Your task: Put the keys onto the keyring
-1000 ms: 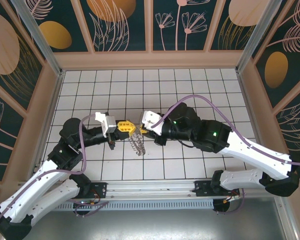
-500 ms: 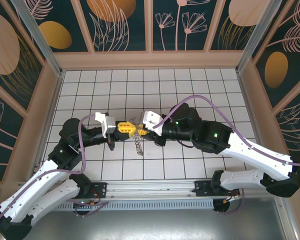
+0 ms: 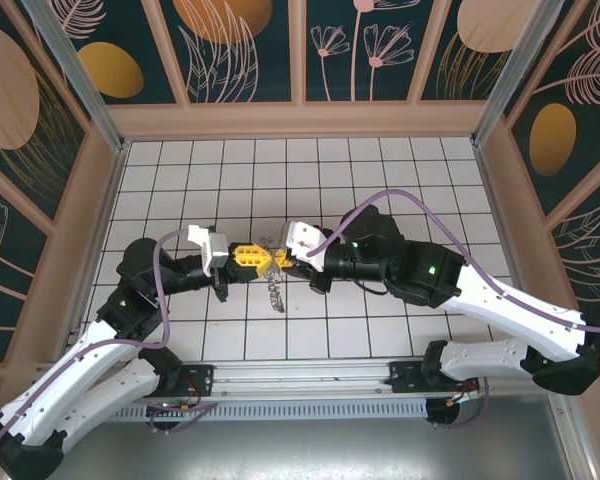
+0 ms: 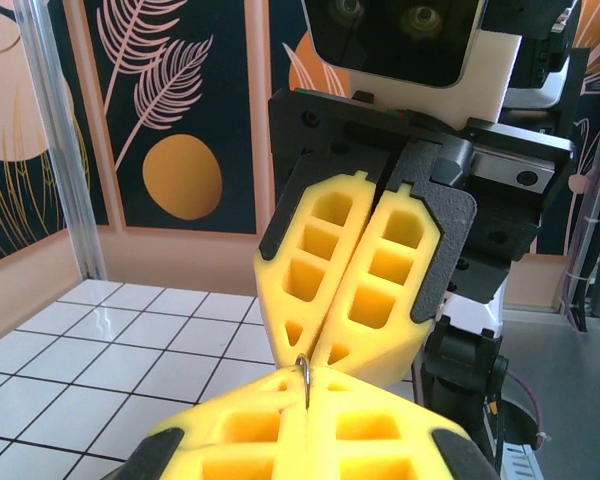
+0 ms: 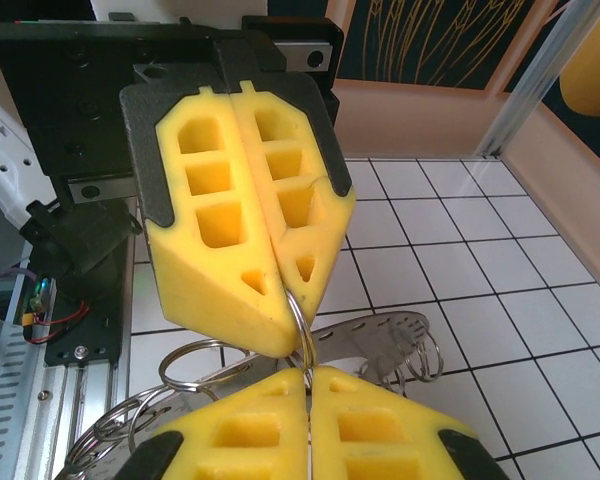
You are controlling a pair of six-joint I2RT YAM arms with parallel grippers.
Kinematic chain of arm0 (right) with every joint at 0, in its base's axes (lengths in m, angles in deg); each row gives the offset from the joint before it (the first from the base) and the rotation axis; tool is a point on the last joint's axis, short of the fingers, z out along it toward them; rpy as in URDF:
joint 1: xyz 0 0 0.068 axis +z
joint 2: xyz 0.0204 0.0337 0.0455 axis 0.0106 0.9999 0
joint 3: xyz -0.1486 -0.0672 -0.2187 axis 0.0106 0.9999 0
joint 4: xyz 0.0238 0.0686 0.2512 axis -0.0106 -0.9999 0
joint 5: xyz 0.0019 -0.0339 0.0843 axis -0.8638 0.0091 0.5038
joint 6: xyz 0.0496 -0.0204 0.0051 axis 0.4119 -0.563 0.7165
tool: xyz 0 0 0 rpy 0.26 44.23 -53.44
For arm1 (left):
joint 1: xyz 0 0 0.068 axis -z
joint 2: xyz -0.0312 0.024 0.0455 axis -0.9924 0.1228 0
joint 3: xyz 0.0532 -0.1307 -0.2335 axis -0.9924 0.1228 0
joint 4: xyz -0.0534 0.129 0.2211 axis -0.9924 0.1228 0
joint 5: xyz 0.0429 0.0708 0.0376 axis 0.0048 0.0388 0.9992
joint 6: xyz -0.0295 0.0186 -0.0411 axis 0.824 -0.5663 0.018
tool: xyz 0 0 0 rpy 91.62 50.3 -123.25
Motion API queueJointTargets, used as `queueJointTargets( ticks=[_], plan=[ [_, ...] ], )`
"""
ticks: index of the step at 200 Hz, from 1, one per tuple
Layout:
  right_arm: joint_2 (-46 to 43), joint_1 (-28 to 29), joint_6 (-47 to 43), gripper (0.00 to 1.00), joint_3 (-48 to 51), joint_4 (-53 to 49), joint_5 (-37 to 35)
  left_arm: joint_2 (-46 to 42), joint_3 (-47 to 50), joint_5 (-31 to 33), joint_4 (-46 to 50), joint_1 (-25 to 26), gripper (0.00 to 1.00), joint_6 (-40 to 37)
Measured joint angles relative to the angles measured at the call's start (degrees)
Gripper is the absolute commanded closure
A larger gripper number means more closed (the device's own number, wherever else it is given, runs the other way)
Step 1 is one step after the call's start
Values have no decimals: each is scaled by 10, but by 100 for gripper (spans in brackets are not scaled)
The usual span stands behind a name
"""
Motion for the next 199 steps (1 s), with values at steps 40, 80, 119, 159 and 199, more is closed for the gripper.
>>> queueJointTargets(
  ticks=[40, 80, 119, 159, 199],
  plan=[
    [-5, 0, 0, 98, 0, 1, 12, -2, 0, -10, -7, 0, 100, 5],
    [-6, 0, 0, 99, 0, 4, 13, -3, 0, -10, -13, 0, 100, 10],
    [-14, 0, 0, 94, 14, 19, 15, -3, 0, -12, -13, 0, 100, 12],
    [-20, 0, 2, 99, 26, 33, 19, -5, 0, -14, -13, 0, 100, 16],
    [-26, -3, 2, 97, 36, 47, 28, -5, 0, -16, -17, 0, 100, 17]
  ],
)
